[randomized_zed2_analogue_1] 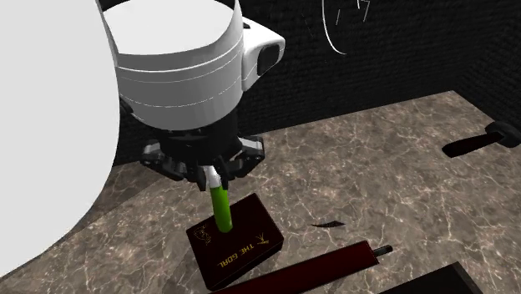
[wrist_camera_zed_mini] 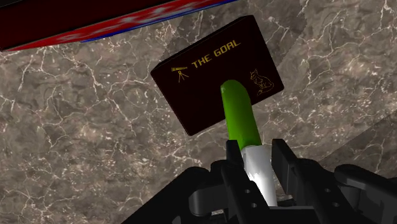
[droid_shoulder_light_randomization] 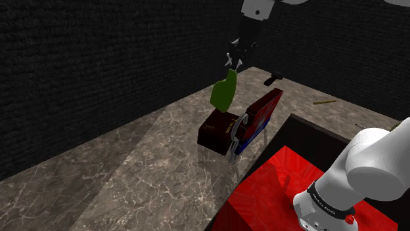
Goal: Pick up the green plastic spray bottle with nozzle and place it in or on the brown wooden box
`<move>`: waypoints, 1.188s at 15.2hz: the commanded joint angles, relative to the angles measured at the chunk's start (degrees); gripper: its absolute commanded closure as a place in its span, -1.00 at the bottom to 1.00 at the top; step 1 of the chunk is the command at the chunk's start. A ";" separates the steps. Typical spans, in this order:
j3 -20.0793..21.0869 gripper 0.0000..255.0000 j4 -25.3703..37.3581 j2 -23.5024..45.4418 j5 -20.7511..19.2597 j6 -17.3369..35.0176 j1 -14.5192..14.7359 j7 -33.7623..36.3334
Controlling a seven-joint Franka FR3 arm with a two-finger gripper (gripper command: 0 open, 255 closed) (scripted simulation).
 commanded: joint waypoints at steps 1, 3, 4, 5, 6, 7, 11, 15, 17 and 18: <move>0.02 1.00 -1.49 -0.02 0.02 1.51 0.01 -0.03; 0.03 1.00 -3.11 -0.10 0.04 3.05 0.02 -0.10; 0.04 1.00 -3.90 -0.12 0.06 3.82 0.02 -0.13; 0.05 1.00 -4.67 -0.13 0.07 4.59 0.02 -0.16; 0.05 1.00 -5.44 -0.12 0.08 5.36 0.03 -0.19; 0.06 1.00 -6.19 -0.10 0.09 6.13 0.03 -0.22; 0.08 1.00 -9.08 0.09 0.15 9.22 0.04 -0.34; 0.08 1.00 -10.05 0.21 0.17 10.30 0.05 -0.39; 0.08 1.00 -10.05 0.21 0.17 10.30 0.05 -0.39; 0.08 1.00 -10.05 0.21 0.17 10.30 0.05 -0.39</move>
